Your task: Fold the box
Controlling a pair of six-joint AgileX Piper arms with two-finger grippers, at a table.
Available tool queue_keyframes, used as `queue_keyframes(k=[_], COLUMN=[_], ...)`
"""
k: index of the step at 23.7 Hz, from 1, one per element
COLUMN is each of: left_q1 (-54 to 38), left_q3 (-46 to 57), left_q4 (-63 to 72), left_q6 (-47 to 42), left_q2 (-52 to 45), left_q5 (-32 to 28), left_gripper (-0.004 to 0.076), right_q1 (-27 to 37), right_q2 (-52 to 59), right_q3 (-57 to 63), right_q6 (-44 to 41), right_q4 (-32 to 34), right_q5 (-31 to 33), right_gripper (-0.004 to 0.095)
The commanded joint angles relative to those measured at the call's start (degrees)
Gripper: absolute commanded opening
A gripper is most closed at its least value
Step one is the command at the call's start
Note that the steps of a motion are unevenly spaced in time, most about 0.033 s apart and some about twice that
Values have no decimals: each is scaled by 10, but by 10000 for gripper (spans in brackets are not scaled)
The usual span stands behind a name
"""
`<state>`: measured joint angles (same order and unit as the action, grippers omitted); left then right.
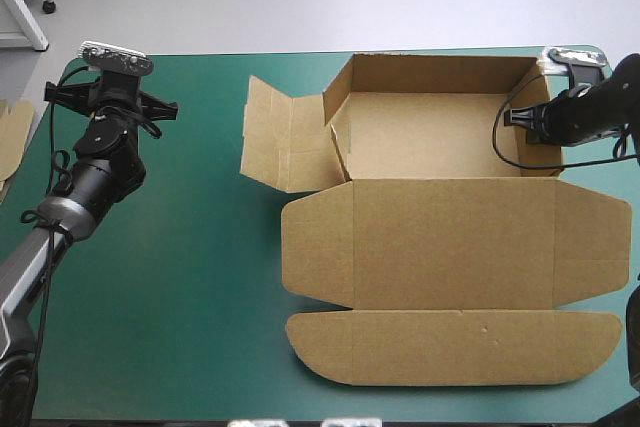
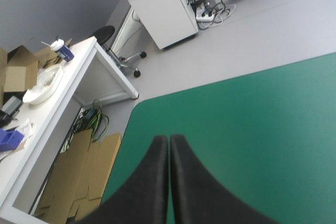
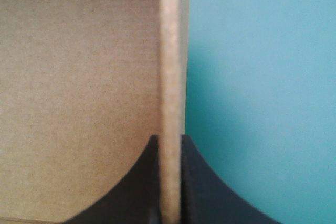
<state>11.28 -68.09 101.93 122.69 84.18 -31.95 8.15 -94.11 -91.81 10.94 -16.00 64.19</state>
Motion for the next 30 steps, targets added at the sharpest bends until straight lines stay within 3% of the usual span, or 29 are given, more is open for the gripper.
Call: queue_keyframes(k=[1,7,13,15,18,21,24,26,30], left_q1=[-9,-12,-12,-8,1,-8,-12,-12,-12], left_q3=[-19,-19,-19,-19,-32,-34,-34,-34,-34], left_q4=[21,21,21,21,17,-28,-141,-203,-163], left_q6=[-3,-50,-19,-96,-281,-412,-513,-559,-561], left_q2=[14,89,133,131,125,126,132,132,132], left_q5=[13,72,128,223,414,554,658,685,721], left_gripper=[8,8,8,8,7,5,3,1,1], right_q1=[14,14,16,16,16,17,17,17,17], right_q2=[40,47,59,61,61,61,61,61,63], right_q3=[-49,-131,-168,-172,-172,-172,-172,-172,-172], right_q6=[10,14,12,12,8,8,8,8,8], right_q4=[-64,-93,-80,-79,-57,-49,-57,-60,-77], right_q5=[0,36,54,63,65,66,64,64,65], right_gripper=[-28,-28,-28,-28,-28,-28,-28,-28,-28])
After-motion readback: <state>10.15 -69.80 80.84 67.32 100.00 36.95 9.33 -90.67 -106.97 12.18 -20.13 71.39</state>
